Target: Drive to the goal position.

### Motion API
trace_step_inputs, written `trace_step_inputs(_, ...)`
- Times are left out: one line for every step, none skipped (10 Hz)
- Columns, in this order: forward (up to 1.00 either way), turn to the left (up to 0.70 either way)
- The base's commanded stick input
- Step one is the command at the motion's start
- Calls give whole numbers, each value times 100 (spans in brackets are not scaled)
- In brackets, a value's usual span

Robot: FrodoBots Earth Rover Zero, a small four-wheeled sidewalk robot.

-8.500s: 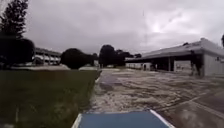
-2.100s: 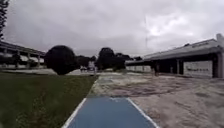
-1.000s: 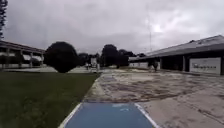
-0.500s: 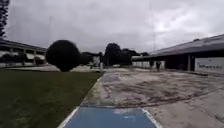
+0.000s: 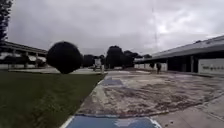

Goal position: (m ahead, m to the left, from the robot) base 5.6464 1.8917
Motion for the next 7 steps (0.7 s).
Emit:
trace_step_inputs(50,0)
trace_step_inputs(50,0)
trace_step_inputs(50,0)
trace_step_inputs(50,0)
trace_step_inputs(50,0)
trace_step_inputs(50,0)
trace_step_inputs(50,0)
